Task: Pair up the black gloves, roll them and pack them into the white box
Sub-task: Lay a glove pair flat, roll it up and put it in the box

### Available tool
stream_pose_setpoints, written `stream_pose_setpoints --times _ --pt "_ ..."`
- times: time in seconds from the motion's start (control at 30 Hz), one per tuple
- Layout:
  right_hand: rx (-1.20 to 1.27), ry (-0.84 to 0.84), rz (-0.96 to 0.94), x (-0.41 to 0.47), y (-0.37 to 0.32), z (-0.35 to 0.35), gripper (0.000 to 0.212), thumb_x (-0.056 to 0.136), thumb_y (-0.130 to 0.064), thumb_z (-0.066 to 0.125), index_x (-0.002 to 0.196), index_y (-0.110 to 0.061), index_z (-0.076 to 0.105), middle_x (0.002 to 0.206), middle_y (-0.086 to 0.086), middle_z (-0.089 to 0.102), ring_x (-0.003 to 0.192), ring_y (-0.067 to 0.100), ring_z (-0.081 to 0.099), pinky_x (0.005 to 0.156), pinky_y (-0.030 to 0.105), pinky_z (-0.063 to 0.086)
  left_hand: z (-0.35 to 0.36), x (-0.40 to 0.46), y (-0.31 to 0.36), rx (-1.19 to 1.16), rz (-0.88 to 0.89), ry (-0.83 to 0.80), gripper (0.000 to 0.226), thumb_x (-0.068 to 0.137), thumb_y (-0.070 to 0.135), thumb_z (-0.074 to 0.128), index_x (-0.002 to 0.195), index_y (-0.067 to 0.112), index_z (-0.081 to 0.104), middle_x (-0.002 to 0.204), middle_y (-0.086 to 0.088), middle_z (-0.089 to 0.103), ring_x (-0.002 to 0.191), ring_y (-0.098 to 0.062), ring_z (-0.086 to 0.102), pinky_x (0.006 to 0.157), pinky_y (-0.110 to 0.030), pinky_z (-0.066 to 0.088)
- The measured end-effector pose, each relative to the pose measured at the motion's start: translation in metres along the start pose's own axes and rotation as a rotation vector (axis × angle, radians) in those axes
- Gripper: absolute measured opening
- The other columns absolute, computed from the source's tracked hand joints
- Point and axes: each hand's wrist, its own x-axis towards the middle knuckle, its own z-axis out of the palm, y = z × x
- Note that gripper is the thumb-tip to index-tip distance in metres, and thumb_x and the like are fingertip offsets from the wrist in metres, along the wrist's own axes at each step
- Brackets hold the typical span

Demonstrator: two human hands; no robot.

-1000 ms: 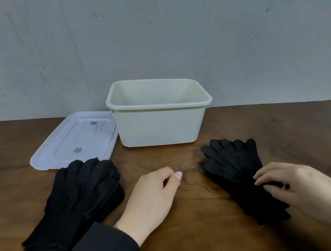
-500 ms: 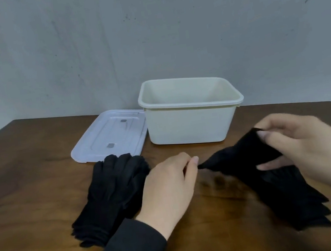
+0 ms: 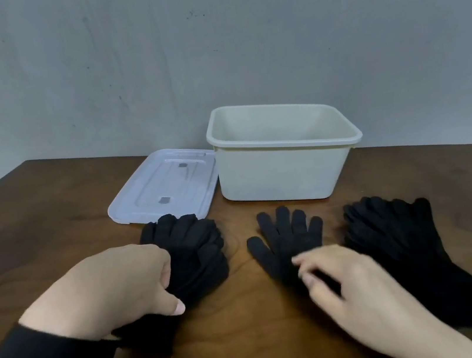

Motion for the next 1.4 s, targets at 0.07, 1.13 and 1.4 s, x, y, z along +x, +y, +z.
stream_pose_setpoints --times 0.07,1.13,1.4 --pt "-0.041 -0.07 -0.043 -0.004 0.009 0.012 0.032 0.096 -0.052 0.04 0.101 -0.04 0.069 0.12 -0.035 0.056 0.122 -0.017 0.04 0.102 0.016 0.033 0.002 0.001 -0.002 -0.003 0.009 0.018 0.033 0.076 0.065 0.067 0.084 0.035 0.055 0.089 0.012 0.061 0.082 -0.006 0.058 0.079 -0.031 0.054" --pt "0.542 0.489 0.146 0.029 -0.03 -0.09 0.018 0.093 -0.012 0.065 0.085 -0.027 0.07 0.063 0.0 0.068 0.053 0.016 0.069 0.051 0.015 0.049 0.017 0.032 0.113 -1.561 0.329 0.515 0.044 0.102 0.035 0.043 0.083 0.003 0.067 0.07 -0.009 0.072 0.062 -0.024 0.066 0.059 -0.03 0.054" --pt "0.431 0.312 0.186 0.071 -0.011 -0.108 0.014 0.098 -0.026 0.06 0.09 -0.024 0.072 0.072 0.018 0.063 0.066 0.016 0.074 0.071 0.03 0.056 0.023 0.045 0.109 -1.553 0.16 0.561 0.04 0.103 0.033 0.047 0.074 0.012 0.065 0.06 -0.003 0.066 0.053 -0.018 0.059 0.054 -0.027 0.047"
